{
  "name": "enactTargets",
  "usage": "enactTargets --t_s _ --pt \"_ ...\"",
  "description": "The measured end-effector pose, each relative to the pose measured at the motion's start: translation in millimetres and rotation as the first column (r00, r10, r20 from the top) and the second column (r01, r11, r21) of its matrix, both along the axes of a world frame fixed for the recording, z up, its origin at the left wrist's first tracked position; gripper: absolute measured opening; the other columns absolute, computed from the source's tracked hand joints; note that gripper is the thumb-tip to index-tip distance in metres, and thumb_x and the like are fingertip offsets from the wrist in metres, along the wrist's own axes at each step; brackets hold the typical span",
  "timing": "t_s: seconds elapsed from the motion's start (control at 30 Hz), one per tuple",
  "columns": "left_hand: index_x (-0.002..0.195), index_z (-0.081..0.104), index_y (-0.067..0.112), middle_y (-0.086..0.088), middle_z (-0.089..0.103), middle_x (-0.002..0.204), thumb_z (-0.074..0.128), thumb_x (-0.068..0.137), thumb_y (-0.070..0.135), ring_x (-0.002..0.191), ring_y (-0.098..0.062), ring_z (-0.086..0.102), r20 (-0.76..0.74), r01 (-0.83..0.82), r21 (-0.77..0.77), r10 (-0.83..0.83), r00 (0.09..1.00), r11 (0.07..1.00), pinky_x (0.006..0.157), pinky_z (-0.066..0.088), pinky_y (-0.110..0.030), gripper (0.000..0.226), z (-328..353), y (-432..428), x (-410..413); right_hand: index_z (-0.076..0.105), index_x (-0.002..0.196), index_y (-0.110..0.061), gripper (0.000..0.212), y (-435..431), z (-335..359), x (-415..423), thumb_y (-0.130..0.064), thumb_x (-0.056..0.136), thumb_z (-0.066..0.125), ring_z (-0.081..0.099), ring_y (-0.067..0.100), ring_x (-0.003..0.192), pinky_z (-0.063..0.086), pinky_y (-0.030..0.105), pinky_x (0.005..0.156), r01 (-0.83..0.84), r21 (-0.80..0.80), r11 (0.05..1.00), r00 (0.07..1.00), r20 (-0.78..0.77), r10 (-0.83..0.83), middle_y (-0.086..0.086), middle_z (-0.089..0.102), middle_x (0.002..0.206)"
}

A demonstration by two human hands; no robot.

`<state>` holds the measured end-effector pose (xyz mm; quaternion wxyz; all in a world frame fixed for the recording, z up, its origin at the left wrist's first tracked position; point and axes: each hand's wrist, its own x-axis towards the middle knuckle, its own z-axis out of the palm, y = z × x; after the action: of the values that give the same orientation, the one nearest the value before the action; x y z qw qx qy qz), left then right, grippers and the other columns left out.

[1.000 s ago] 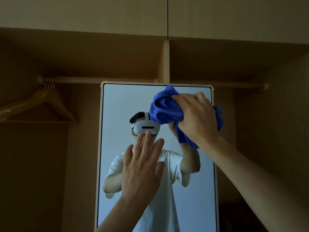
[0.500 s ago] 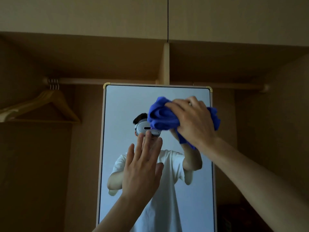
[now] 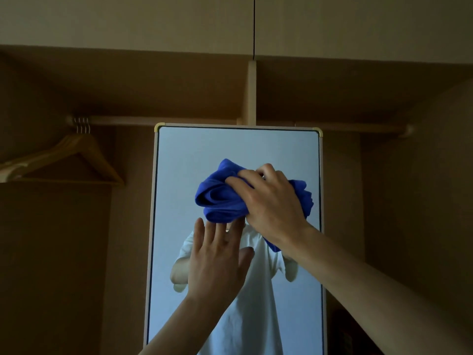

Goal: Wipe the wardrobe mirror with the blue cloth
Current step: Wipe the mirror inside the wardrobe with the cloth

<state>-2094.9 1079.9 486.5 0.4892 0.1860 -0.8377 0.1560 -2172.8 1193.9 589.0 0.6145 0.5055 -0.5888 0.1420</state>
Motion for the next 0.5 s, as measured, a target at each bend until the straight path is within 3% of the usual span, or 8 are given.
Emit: enactTargets --t_s 0.07,0.13,0.2,0.33,0.5 --pt "0.163 0.015 0.018 -0.015 0.017 0.169 0.046 0.097 0.064 0.157 -0.036 0.013 0.014 -0.036 0.001 0.036 0.999 0.999 0.125 0.019 -0.055 0.086 -1.5 1.9 -2.1 0.061 0.13 -0.016 0.049 2.2 6.1 -1.4 -0.013 0.082 0.072 0.059 0.032 0.097 0.051 0.045 0.08 0.02 0.001 1.0 1.0 -0.015 -0.02 0.007 0.068 0.117" --pt "0.163 -0.007 0.02 -0.016 -0.008 0.17 0.042 0.096 0.068 0.157 -0.036 -0.008 0.027 -0.05 -0.001 0.05 0.998 0.999 0.127 0.011 -0.055 0.096 -3.6 1.1 -5.4 0.058 0.133 -0.016 0.049 7.8 18.4 -6.8 -0.018 0.085 0.068 0.057 0.032 0.101 0.049 0.046 0.083 0.045 -0.017 0.999 0.999 -0.003 -0.045 0.007 0.066 0.122" --pt "0.162 -0.013 0.022 -0.014 -0.02 0.168 0.041 0.095 0.069 0.156 -0.035 -0.018 0.023 -0.046 -0.006 0.046 0.999 0.999 0.127 0.01 -0.055 0.098 -4.9 -0.6 -6.8 0.056 0.135 -0.016 0.052 18.1 32.9 -16.5 -0.016 0.084 0.067 0.056 0.033 0.105 0.047 0.047 0.088 0.058 -0.069 0.996 0.997 0.047 -0.055 0.008 0.064 0.124" --pt "0.164 -0.002 0.023 -0.014 -0.015 0.17 0.05 0.092 0.069 0.157 -0.034 -0.014 -0.004 -0.042 -0.008 0.042 0.999 0.999 0.126 0.014 -0.055 0.1 -5.3 -2.9 -8.0 0.055 0.134 -0.015 0.053 42.6 56.6 -38.9 -0.01 0.082 0.068 0.054 0.034 0.108 0.047 0.048 0.091 0.097 -0.183 0.978 0.987 0.143 -0.071 0.008 0.064 0.123" --pt "0.163 -0.005 0.029 -0.011 -0.01 0.171 0.055 0.088 0.068 0.158 -0.031 -0.01 -0.038 -0.01 -0.012 0.01 0.999 1.0 0.126 0.014 -0.054 0.104 -7.0 -6.8 -11.1 0.057 0.132 -0.014 0.049 51.0 57.8 -48.8 -0.008 0.084 0.067 0.056 0.035 0.102 0.05 0.048 0.085 0.096 -0.255 0.962 0.983 0.178 -0.051 0.009 0.067 0.119"
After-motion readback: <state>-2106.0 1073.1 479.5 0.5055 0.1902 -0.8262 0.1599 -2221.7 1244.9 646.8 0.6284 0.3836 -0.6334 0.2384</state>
